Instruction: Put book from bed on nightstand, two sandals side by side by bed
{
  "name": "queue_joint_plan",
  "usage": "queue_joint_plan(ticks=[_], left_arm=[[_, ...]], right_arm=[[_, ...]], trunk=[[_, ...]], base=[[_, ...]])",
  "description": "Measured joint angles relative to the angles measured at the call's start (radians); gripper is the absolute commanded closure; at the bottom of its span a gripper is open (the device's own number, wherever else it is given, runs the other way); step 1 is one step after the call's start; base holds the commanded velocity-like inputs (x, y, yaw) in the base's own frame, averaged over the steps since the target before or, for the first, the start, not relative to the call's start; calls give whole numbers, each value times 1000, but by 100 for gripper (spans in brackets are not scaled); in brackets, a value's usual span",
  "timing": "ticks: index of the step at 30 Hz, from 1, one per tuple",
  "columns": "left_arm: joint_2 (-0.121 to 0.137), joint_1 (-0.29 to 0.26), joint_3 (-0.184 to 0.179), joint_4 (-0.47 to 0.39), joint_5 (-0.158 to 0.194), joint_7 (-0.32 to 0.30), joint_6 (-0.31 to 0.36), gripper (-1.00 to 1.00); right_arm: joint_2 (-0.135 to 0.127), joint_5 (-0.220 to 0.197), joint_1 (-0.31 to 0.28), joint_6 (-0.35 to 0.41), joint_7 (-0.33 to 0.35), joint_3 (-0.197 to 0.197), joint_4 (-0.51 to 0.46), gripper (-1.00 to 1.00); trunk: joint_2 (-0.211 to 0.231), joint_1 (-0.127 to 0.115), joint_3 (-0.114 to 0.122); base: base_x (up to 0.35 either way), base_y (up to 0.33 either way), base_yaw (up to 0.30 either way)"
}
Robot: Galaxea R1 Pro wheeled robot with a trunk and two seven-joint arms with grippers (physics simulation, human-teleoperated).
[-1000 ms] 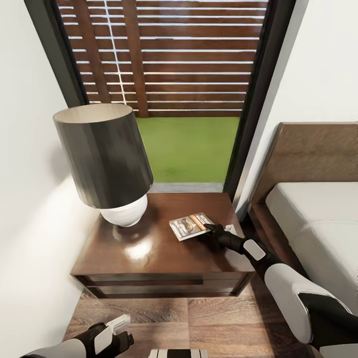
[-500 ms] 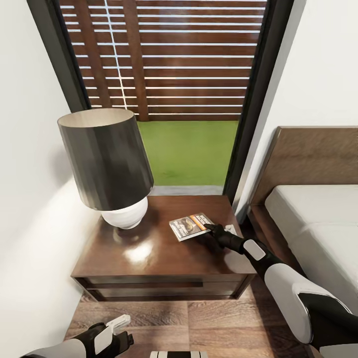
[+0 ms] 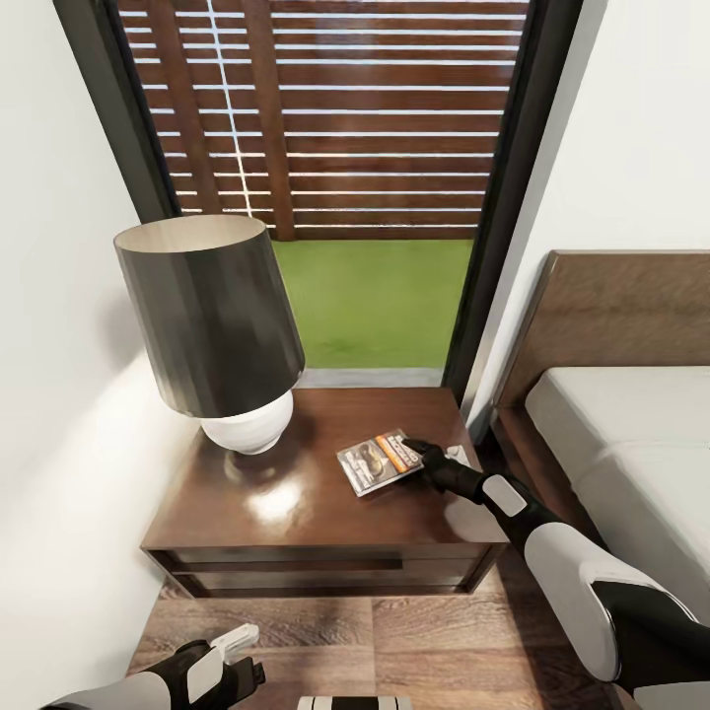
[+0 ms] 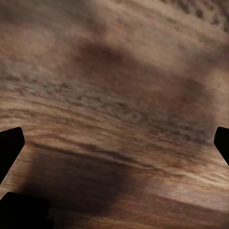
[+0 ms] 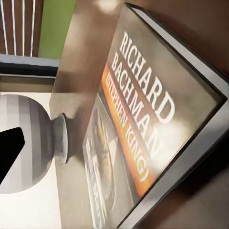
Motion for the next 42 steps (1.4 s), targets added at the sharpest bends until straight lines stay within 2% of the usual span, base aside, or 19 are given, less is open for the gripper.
queue_joint_plan(ticks=[30,40,42], left_arm=[[0,0,0,0,0,0,0,-100],[0,0,0,0,0,0,0,-100],[0,0,0,0,0,0,0,-100]], right_arm=[[0,0,0,0,0,1,0,-100],[0,0,0,0,0,1,0,-100],[0,0,0,0,0,1,0,-100]], trunk=[[0,0,0],[2,-5,39],[2,-5,39]], base=[[0,0,0],[0,0,0],[0,0,0]])
